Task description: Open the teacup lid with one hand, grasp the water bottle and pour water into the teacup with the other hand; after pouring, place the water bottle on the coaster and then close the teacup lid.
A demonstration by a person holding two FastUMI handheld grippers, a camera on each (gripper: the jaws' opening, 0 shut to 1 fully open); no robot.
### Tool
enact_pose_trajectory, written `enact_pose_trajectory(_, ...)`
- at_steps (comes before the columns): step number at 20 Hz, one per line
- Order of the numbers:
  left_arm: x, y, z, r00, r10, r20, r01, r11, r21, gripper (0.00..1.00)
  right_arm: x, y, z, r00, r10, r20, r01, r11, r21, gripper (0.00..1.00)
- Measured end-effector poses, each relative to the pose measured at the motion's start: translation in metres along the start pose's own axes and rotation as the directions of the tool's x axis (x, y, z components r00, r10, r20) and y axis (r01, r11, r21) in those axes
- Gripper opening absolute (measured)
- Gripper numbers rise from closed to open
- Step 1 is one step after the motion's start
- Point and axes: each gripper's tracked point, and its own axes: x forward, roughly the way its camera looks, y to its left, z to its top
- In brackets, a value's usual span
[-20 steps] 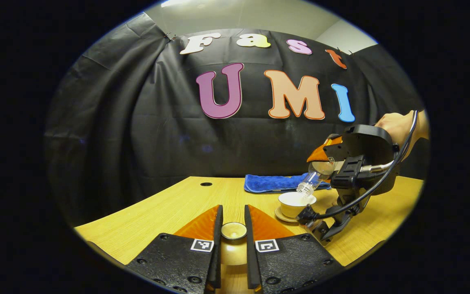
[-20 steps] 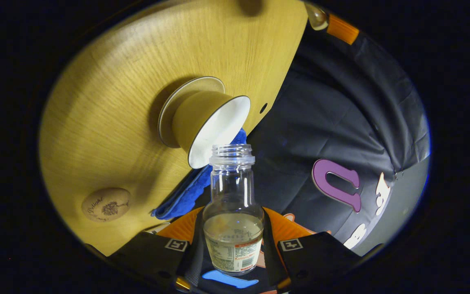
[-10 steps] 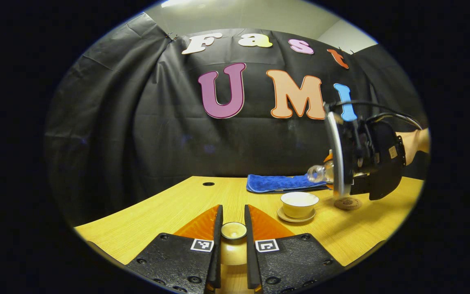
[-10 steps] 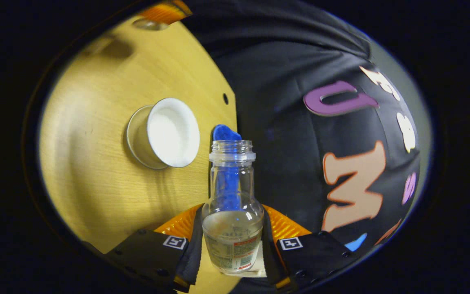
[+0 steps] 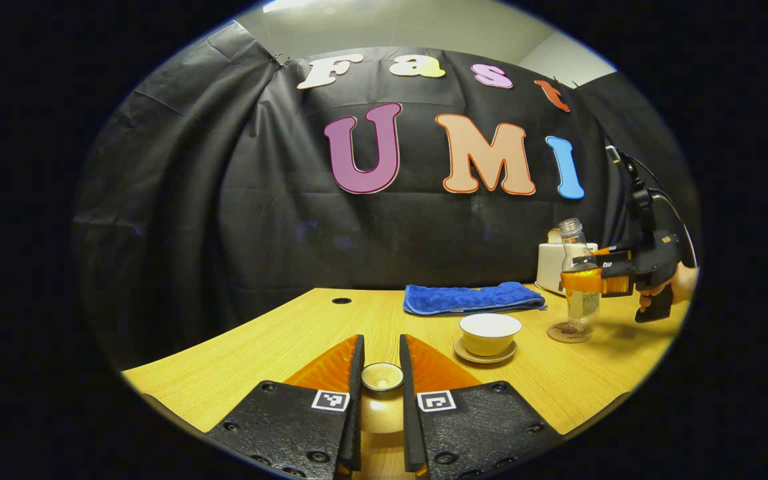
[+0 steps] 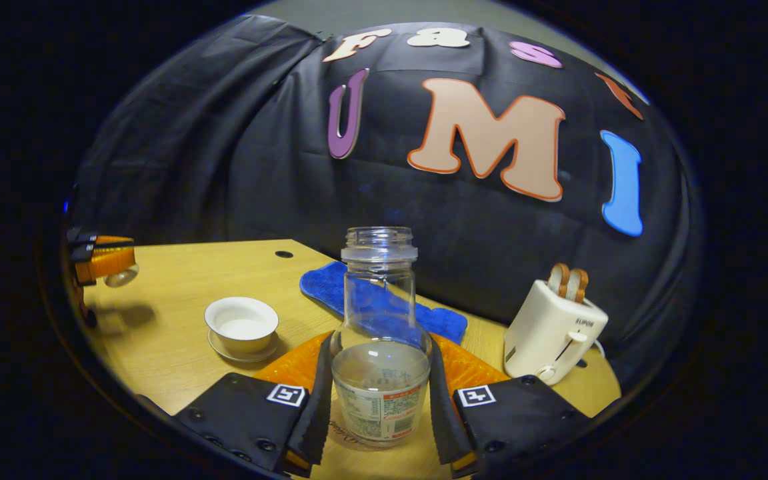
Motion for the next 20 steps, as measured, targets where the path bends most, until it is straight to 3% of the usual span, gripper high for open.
enact_pose_trajectory(3, 0.000, 0.000, 0.000, 1.000, 0.004, 0.000, -0.004, 1.000, 0.000, 0.22, 0.002, -0.001, -0.005, 0.999, -0.020, 0.040, 0.014, 0.992, 0.124, 0.70)
enact_pose_trajectory(4, 0.000, 0.000, 0.000, 1.000, 0.004, -0.001, -0.004, 1.000, -0.001, 0.22, 0.003, 0.000, -0.005, 0.999, -0.024, 0.047, 0.017, 0.989, 0.147, 0.65)
enact_pose_trajectory(6, 0.000, 0.000, 0.000, 1.000, 0.004, -0.001, -0.004, 1.000, -0.001, 0.22, 0.003, 0.003, -0.006, 0.998, -0.016, 0.063, 0.004, 0.984, 0.178, 0.66)
enact_pose_trajectory(10, 0.000, 0.001, 0.000, 1.000, 0.004, -0.001, -0.004, 1.000, -0.002, 0.22, 0.006, -0.002, -0.008, 0.995, -0.042, 0.095, 0.025, 0.985, 0.170, 0.69)
enact_pose_trajectory(12, 0.000, 0.001, 0.000, 1.000, 0.004, -0.001, -0.004, 1.000, -0.002, 0.22, 0.004, -0.003, -0.007, 0.993, -0.051, 0.106, 0.032, 0.984, 0.177, 0.65)
enact_pose_trajectory(16, 0.000, 0.001, 0.001, 1.000, 0.004, -0.001, -0.004, 1.000, -0.002, 0.22, 0.005, -0.007, -0.004, 0.981, -0.095, 0.171, 0.059, 0.977, 0.207, 0.72)
enact_pose_trajectory(20, 0.000, 0.002, 0.000, 1.000, 0.008, -0.002, -0.008, 1.000, -0.002, 0.22, 0.003, -0.009, -0.010, 0.983, -0.111, 0.144, 0.079, 0.975, 0.208, 0.75)
